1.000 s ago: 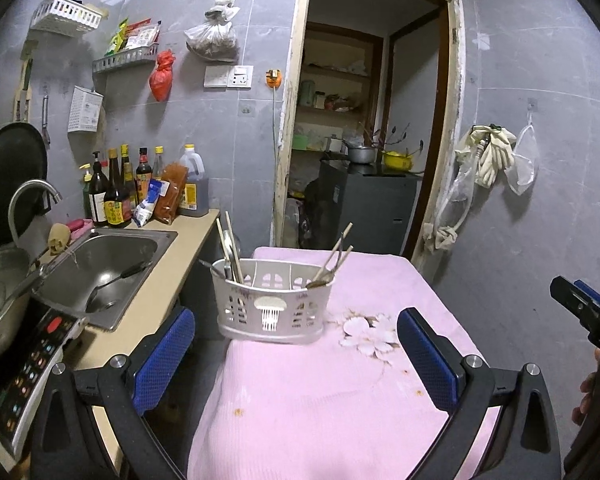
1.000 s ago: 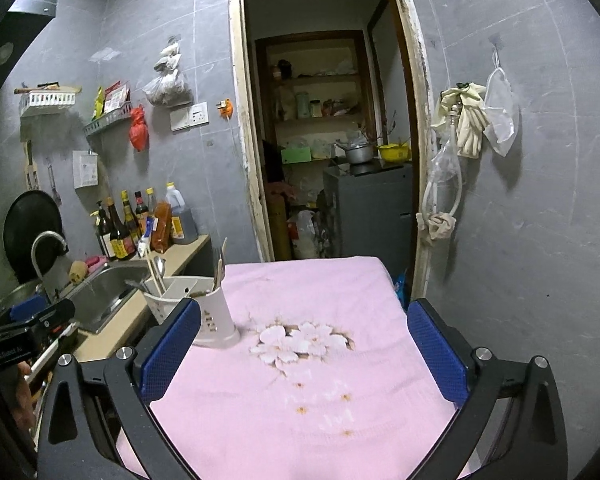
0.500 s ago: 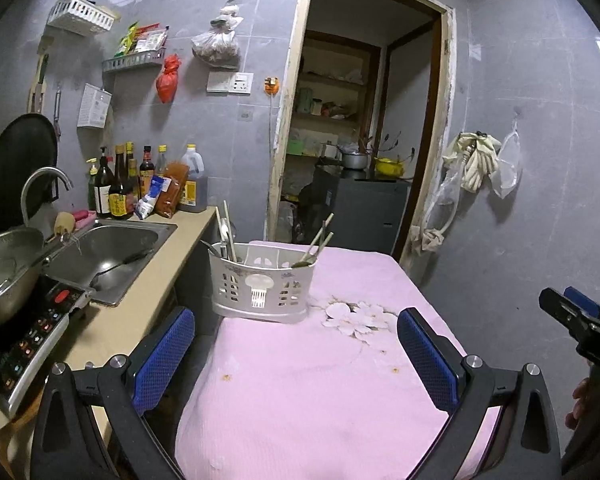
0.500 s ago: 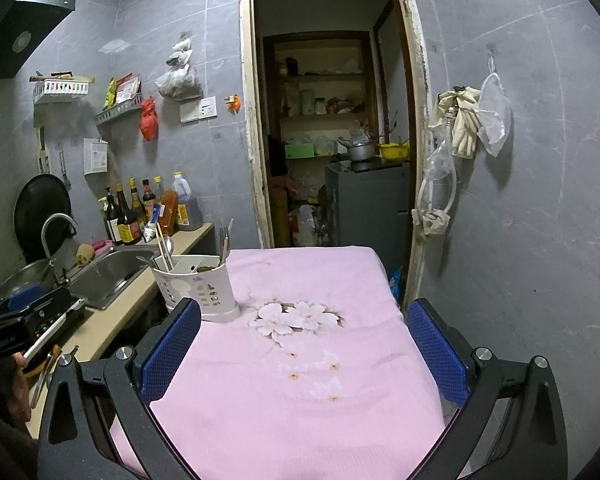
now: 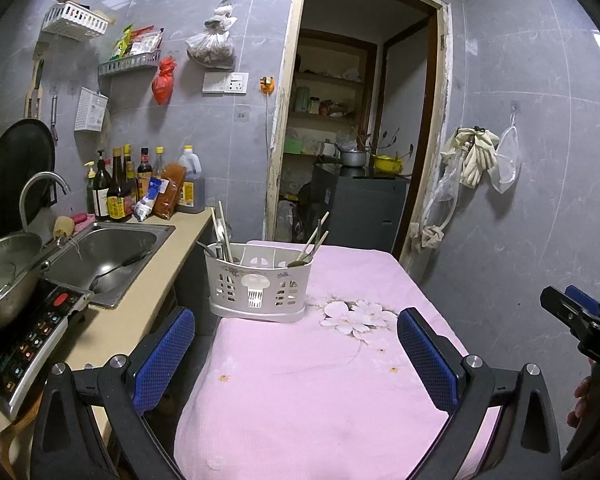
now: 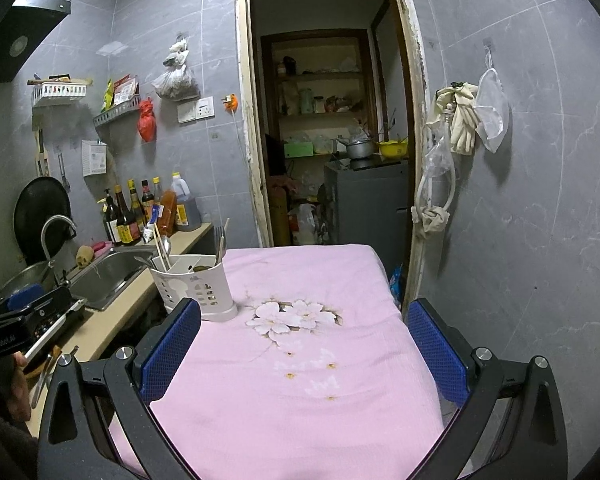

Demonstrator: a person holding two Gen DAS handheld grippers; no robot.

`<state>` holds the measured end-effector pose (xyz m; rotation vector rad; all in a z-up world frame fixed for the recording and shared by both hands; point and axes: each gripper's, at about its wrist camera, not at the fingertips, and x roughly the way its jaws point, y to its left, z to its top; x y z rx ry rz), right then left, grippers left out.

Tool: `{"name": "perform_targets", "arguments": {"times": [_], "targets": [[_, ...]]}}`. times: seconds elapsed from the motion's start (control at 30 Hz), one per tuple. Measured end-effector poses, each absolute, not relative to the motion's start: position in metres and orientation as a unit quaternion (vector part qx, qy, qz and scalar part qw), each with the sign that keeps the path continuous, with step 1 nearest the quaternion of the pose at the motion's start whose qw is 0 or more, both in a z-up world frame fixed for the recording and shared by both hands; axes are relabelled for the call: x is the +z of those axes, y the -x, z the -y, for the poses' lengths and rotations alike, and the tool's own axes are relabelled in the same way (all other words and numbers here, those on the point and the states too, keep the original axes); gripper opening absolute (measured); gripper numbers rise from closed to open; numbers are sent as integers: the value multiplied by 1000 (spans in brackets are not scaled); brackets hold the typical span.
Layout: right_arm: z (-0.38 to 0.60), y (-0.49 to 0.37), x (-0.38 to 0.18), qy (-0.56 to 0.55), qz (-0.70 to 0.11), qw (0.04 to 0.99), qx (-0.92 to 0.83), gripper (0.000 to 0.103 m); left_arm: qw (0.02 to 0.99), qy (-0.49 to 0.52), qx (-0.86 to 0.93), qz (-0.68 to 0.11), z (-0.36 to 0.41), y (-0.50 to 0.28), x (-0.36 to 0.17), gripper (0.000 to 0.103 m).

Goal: Organize utensils

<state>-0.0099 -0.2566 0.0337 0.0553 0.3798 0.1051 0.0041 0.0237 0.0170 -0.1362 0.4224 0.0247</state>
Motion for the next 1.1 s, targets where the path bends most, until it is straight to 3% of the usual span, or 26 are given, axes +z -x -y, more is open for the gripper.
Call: {"name": "perform_targets", "arguments": {"times": [1.1], "targets": [[260, 5, 30, -27, -194, 979, 57, 101, 975, 65, 12, -210, -24, -8, 17, 102]]}}
